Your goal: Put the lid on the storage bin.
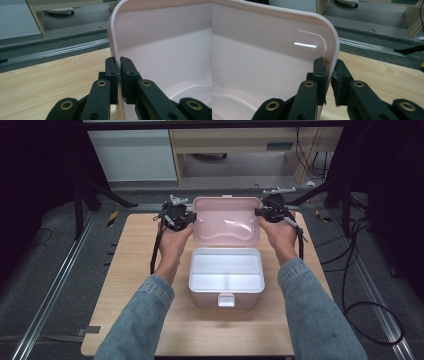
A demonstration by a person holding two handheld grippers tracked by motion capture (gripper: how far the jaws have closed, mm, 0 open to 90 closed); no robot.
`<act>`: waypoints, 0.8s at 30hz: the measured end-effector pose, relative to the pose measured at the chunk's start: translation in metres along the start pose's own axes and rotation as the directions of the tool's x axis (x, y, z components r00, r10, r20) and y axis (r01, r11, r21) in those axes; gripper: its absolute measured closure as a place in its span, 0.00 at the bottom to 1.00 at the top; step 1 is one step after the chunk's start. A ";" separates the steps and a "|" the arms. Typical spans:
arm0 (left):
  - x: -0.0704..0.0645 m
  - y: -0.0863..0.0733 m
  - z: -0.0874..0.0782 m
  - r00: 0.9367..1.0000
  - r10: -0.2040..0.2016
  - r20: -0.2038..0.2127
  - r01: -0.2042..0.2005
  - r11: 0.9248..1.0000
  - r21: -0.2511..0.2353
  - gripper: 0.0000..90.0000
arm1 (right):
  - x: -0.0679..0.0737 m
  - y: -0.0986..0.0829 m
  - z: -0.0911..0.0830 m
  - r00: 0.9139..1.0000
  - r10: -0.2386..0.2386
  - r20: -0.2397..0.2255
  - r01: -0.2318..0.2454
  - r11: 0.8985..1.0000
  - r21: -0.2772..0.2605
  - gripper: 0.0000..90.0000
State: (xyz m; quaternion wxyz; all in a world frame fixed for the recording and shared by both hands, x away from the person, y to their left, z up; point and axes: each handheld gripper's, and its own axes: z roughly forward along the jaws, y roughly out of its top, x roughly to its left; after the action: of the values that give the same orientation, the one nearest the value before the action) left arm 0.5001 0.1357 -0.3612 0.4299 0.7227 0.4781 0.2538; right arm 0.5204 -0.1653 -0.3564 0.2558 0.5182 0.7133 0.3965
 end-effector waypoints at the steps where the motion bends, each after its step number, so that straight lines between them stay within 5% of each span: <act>1: 0.000 0.000 -0.001 1.000 0.000 -0.001 0.000 1.000 0.000 0.94 | 0.001 0.001 -0.002 1.000 0.000 0.002 0.000 1.000 -0.004 0.93; 20: -0.013 -0.017 -0.048 0.998 0.052 0.029 -0.051 0.998 -0.046 0.89 | 0.027 -0.019 -0.056 0.995 -0.101 0.026 0.103 0.983 -0.150 0.95; 24: -0.016 -0.029 -0.055 0.998 0.050 0.038 -0.048 0.997 -0.053 0.80 | 0.030 -0.029 -0.069 0.994 -0.105 0.014 0.106 0.978 -0.179 0.95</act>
State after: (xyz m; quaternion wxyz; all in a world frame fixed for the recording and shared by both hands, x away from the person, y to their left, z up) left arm 0.4370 0.1473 -0.3575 0.4513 0.7277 0.4449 0.2623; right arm 0.4411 -0.1624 -0.3407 0.3237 0.4553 0.7007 0.4438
